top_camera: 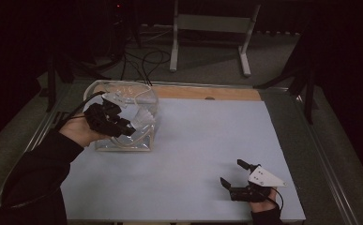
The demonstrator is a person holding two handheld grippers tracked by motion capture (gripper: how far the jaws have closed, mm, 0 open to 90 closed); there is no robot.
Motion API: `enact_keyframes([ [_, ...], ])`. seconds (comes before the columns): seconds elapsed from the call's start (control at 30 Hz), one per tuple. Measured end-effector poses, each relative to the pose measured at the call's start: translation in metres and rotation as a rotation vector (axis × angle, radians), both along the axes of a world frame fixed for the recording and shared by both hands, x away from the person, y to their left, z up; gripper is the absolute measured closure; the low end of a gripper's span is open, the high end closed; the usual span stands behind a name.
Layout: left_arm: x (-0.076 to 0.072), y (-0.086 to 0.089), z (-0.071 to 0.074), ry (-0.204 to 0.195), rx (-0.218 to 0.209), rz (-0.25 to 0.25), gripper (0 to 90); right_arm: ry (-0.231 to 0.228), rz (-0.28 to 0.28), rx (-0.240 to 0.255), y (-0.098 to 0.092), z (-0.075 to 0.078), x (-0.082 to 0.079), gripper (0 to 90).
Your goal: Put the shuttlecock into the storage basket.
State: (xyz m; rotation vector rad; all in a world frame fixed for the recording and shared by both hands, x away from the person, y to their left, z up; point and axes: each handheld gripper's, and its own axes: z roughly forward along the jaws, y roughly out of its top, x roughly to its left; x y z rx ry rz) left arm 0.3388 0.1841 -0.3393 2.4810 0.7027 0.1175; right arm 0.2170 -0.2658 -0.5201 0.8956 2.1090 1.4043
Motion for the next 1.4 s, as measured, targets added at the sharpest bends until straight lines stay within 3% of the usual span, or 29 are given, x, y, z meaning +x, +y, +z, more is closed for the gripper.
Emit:
enact_keyframes([
  [0.5,0.002,0.004,-0.02,0.016,0.03,0.028,66.6,0.002,-0.003,-0.001,-0.001,0.0,0.0,9.1],
  [0.8,0.001,0.007,-0.023,0.049,0.042,0.038,66.3,0.005,-0.003,-0.001,0.0,0.0,0.0,9.1],
  [0.9,0.0,0.008,-0.023,0.039,0.033,0.044,65.3,0.004,-0.003,-0.002,0.0,0.0,0.0,9.1],
  [1.03,-0.002,0.006,-0.022,0.026,0.044,0.034,47.8,0.005,-0.004,-0.002,0.0,-0.001,0.0,9.1],
  [1.4,-0.007,-0.001,-0.016,0.02,0.048,0.039,36.4,0.003,-0.004,-0.003,0.0,0.0,0.0,9.1],
])
